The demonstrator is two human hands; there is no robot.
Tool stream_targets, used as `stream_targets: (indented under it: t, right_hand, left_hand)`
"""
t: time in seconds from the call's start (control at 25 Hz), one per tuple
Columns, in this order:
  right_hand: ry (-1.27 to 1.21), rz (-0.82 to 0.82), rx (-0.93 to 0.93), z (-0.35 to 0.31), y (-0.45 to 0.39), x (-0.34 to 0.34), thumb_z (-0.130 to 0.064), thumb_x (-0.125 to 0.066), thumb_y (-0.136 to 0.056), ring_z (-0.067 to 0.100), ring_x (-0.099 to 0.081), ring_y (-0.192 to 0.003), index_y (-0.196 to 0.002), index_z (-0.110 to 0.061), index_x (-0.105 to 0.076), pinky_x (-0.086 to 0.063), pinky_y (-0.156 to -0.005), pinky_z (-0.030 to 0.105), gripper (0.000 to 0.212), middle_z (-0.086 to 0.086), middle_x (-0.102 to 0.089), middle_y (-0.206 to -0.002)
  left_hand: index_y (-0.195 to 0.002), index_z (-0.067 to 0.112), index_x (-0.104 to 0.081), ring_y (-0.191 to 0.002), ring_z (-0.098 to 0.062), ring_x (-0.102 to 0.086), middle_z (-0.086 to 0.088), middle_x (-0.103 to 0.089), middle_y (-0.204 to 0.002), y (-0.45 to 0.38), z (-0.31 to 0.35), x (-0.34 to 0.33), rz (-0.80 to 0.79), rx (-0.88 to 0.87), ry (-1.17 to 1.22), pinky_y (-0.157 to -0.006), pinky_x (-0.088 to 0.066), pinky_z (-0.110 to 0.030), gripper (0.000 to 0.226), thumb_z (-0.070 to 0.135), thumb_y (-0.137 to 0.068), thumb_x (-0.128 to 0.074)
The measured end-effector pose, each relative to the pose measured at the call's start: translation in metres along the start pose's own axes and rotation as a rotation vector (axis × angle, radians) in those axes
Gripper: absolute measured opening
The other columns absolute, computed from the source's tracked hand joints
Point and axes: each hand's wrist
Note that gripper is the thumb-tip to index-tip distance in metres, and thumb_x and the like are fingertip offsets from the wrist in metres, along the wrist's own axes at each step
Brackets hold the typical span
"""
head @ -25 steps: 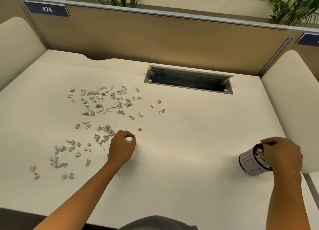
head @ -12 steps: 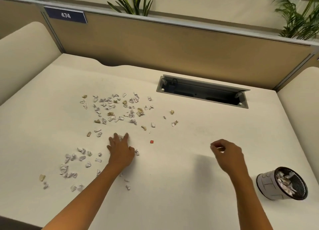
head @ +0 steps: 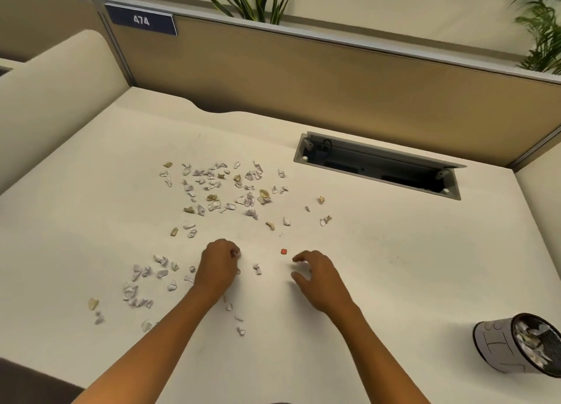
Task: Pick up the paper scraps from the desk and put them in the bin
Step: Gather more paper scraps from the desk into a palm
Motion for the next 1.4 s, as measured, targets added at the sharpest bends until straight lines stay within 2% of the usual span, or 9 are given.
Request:
stream_targets:
  t: [0.08,0.16,0.32,0.44,0.64,0.84,1.04,1.28,1.4]
  right_hand:
    - [0.006,-0.015,0.063,-0.006,-0.004,-0.011,-0.030,-0.058,-0.097,0.012,-0.036,-0.138,-0.141,-0.025,-0.043,-0.027,-0.107,0.016,0.047,-0.007,-0.037,-0.150]
    - [0.001,-0.086,0.080,-0.010,-0.007,-0.023,-0.036,-0.049,-0.101,0.010,-0.014,-0.150,-0.153,-0.022,-0.025,-0.017,-0.118,0.022,0.060,-0.008,-0.012,-0.164]
    - [0.113,-0.193,0.204,-0.023,-0.010,-0.050,-0.045,-0.036,-0.104,0.010,0.011,-0.152,-0.159,-0.019,0.000,0.005,-0.121,0.024,0.071,-0.004,0.013,-0.165]
    - [0.173,-0.256,0.324,-0.037,-0.015,-0.066,-0.044,-0.035,-0.105,0.013,0.011,-0.152,-0.158,-0.014,0.001,0.008,-0.122,0.025,0.071,0.002,0.011,-0.165]
    - [0.269,-0.343,0.443,-0.059,-0.035,-0.083,-0.045,-0.035,-0.104,0.017,0.008,-0.153,-0.158,-0.009,0.000,0.008,-0.122,0.027,0.074,0.007,0.008,-0.165]
    - [0.300,-0.439,0.579,-0.077,-0.042,-0.096,-0.040,-0.032,-0.106,0.021,0.000,-0.153,-0.158,-0.008,-0.005,0.000,-0.125,0.036,0.067,0.009,-0.001,-0.166]
    - [0.376,-0.553,0.787,-0.079,-0.034,-0.094,-0.028,-0.036,-0.107,0.026,-0.010,-0.153,-0.154,-0.004,-0.026,-0.010,-0.124,0.037,0.054,0.010,-0.016,-0.164]
    - [0.329,-0.570,0.849,-0.041,0.001,-0.074,-0.033,-0.052,-0.101,0.028,-0.023,-0.149,-0.150,-0.002,-0.034,-0.018,-0.122,0.036,0.061,0.014,-0.022,-0.162]
    - [0.342,-0.518,0.904,-0.023,0.018,-0.071,-0.017,-0.045,-0.105,0.030,-0.030,-0.147,-0.147,-0.005,-0.043,-0.027,-0.119,0.040,0.045,0.013,-0.032,-0.158]
  left_hand:
    - [-0.088,0.009,-0.078,-0.057,-0.002,-0.062,-0.005,-0.075,-0.085,-0.006,-0.002,0.010,0.031,0.053,0.104,-0.053,-0.040,-0.002,0.010,0.005,-0.086,-0.068]
    - [-0.088,0.013,-0.079,-0.063,-0.005,-0.065,-0.002,-0.076,-0.083,-0.009,-0.004,0.022,0.050,0.127,0.209,-0.059,-0.045,-0.009,0.009,0.010,-0.082,-0.073]
    - [-0.088,0.019,-0.078,-0.070,-0.009,-0.070,0.002,-0.075,-0.080,-0.009,-0.008,0.044,0.074,0.259,0.438,-0.062,-0.049,-0.018,0.013,0.014,-0.076,-0.080]
    - [-0.093,0.018,-0.078,-0.074,-0.008,-0.070,0.002,-0.075,-0.082,-0.007,-0.011,0.054,0.088,0.307,0.523,-0.060,-0.048,-0.022,0.018,0.013,-0.075,-0.080]
    - [-0.094,0.013,-0.078,-0.084,-0.019,-0.072,-0.005,-0.075,-0.086,-0.002,-0.012,0.060,0.093,0.332,0.696,-0.087,-0.055,-0.032,0.022,0.008,-0.073,-0.082]
    - [-0.096,0.009,-0.076,-0.082,-0.016,-0.071,-0.006,-0.075,-0.086,0.008,-0.013,0.064,0.065,0.320,0.787,-0.086,-0.055,-0.030,0.024,0.003,-0.074,-0.080]
    - [-0.082,0.017,-0.076,-0.074,-0.015,-0.071,-0.001,-0.076,-0.078,0.013,-0.014,0.065,0.079,0.350,0.791,-0.070,-0.053,-0.020,0.019,0.002,-0.072,-0.081]
    - [-0.083,0.016,-0.076,-0.079,-0.017,-0.072,-0.005,-0.076,-0.083,0.021,-0.010,0.057,0.045,0.352,0.805,-0.077,-0.055,-0.024,0.018,0.003,-0.071,-0.082]
    - [-0.086,0.013,-0.077,-0.079,-0.020,-0.072,-0.007,-0.076,-0.086,0.025,-0.004,0.049,0.014,0.338,0.811,-0.078,-0.056,-0.025,0.019,0.001,-0.072,-0.080]
Point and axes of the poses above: each hand's wrist, its own y-axis away from the middle knuckle, its own x-axis out of the back of the hand, z = x × y
